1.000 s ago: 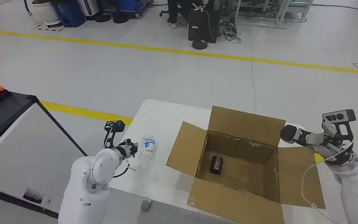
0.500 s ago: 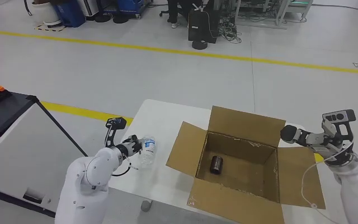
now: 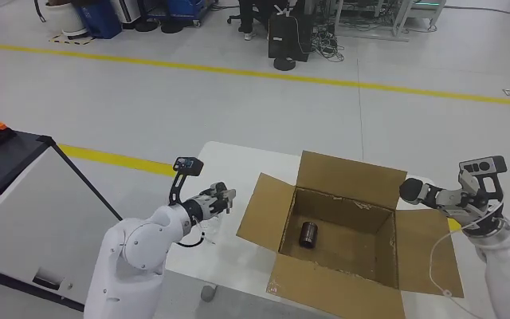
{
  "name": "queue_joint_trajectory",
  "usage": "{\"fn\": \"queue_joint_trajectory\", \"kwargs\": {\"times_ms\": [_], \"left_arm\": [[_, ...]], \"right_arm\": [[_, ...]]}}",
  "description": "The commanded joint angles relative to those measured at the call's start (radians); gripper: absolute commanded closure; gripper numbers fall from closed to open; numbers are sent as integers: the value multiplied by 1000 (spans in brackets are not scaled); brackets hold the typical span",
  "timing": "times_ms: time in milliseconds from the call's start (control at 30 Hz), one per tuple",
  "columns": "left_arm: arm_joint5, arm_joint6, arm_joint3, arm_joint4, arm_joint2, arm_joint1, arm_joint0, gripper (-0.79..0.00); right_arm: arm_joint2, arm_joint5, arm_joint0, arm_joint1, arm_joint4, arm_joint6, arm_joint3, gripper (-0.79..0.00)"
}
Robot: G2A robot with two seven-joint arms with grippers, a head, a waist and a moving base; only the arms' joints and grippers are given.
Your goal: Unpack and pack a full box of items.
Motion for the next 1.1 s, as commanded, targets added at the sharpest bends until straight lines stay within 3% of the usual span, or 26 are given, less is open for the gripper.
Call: {"fn": "queue_joint_trajectory", "kwargs": {"times_ms": [0, 333, 1067], "left_arm": [[15, -15, 0, 4, 26, 1, -13, 0], [105, -74, -31, 32, 171, 2, -106, 0], [107, -74, -31, 33, 175, 2, -108, 0]], "right_arm": [[0, 0, 0, 0, 0, 0, 0, -785], [0, 0, 0, 0, 0, 0, 0, -785], [0, 0, 0, 0, 0, 0, 0, -785]]}}
